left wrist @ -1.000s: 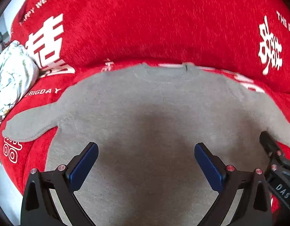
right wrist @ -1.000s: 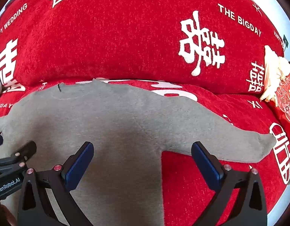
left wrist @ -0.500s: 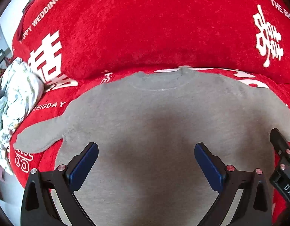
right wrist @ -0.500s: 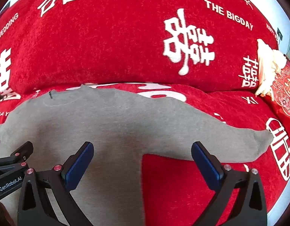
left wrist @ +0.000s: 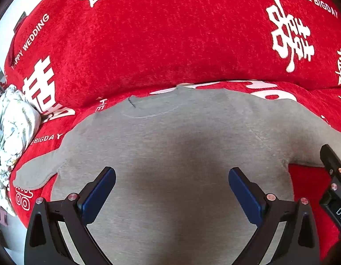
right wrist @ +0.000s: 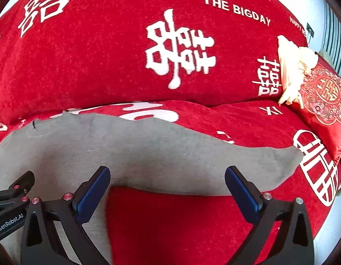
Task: Fold small clothes
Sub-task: 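Move the right tool along the sweater sleeve toward its cuff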
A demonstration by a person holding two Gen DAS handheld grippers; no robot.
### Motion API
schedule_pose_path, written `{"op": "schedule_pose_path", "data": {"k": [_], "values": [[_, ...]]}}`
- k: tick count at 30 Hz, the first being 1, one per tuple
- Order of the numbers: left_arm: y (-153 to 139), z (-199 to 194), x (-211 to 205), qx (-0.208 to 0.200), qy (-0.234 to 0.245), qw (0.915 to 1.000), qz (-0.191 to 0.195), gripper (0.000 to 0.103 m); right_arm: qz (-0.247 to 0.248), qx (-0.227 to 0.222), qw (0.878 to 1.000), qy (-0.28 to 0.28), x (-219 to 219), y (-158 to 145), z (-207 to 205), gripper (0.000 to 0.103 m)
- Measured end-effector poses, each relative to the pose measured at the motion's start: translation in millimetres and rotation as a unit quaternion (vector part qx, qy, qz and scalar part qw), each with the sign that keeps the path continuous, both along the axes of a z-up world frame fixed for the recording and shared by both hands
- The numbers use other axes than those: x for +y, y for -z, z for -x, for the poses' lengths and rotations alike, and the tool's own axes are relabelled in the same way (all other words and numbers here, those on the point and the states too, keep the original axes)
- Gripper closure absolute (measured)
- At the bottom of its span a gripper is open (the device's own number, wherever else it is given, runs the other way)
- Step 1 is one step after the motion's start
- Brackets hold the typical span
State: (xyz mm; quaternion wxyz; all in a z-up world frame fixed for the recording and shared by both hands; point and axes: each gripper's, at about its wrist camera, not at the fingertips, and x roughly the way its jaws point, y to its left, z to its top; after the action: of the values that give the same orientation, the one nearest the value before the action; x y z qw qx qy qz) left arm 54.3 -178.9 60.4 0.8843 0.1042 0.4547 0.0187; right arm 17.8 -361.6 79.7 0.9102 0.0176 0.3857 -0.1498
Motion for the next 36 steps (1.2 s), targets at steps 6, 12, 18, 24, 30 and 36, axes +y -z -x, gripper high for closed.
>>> {"op": "schedule_pose_path", "data": {"k": [6, 12, 18, 24, 30, 36], "values": [[-3, -2, -21, -0.002, 0.012, 0.9999, -0.002, 0.001, 0.0, -0.001, 1.0, 0.021, -25, 3, 5, 0.0], [-6, -5, -43, -0.007, 0.026, 0.9996, -0.007, 0.001, 0.003, 0.002, 0.999, 0.047, -56, 6, 11, 0.0], [-3, -8, -68, -0.005, 0.039, 0.9992, -0.009, 0.001, 0.016, 0.008, 0.998, 0.066, -83, 9, 16, 0.0], [3, -11, -91, 0.0, 0.05, 0.9987, -0.01, 0.001, 0.008, 0.014, 0.996, 0.089, -110, 18, 23, 0.0], [8, -16, -112, 0.004, 0.059, 0.9982, -0.014, 0.001, -0.002, 0.023, 0.994, 0.105, -132, 29, 26, 0.0], [16, -22, -127, 0.011, 0.062, 0.9978, -0.019, 0.001, -0.014, 0.031, 0.992, 0.124, -155, 40, 27, 0.0]]}}
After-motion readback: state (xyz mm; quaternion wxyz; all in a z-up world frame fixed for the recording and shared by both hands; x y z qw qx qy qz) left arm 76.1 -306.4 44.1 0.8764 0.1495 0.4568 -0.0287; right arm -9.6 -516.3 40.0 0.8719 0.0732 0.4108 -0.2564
